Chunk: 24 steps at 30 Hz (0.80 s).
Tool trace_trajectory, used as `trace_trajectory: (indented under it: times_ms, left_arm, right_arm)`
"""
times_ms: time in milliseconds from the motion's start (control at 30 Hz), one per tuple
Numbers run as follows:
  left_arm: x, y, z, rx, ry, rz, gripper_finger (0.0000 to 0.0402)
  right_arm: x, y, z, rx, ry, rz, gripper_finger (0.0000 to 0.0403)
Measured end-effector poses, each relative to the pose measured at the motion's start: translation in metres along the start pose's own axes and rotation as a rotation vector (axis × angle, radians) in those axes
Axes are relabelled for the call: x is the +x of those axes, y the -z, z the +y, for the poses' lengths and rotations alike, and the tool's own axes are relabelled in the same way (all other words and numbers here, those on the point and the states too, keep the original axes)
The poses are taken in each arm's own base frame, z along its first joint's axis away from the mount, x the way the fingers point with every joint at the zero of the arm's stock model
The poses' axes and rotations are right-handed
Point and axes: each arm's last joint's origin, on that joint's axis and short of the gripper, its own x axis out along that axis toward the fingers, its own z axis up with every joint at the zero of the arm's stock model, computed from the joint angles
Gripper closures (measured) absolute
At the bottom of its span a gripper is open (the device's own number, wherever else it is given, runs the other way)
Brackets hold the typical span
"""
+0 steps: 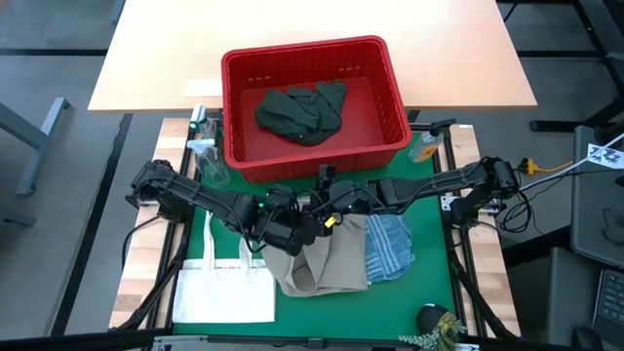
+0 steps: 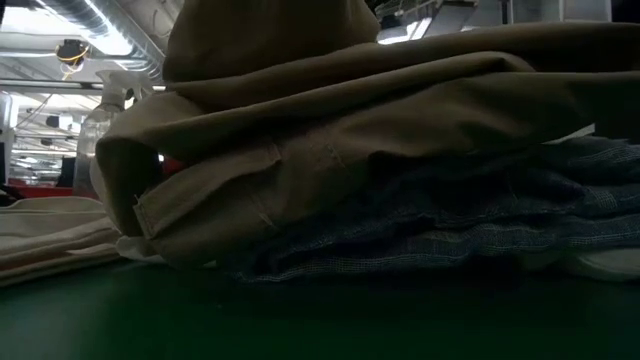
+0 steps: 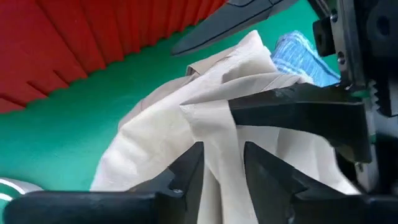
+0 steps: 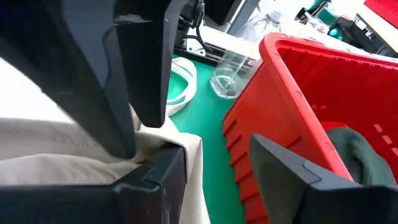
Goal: Fold Laundry from Bin
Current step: Fold the light brown shorts
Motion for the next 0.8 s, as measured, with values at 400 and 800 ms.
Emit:
trace_trajectory:
  times_ms: [400, 800]
  left_arm:
    - [0.007, 0.002, 0.0, 0.11, -0.032, 0.005, 0.0397]
    - [-0.006, 0.014, 0.014, 0.158, -0.123, 0.124, 0.0401]
  right_arm:
    - [-0.002, 0.0, 0.0, -0.002, -0.003, 0.005, 0.0231]
    - [-0.066, -0.009, -0.023, 0.03, -0.046, 0.035, 0.0231]
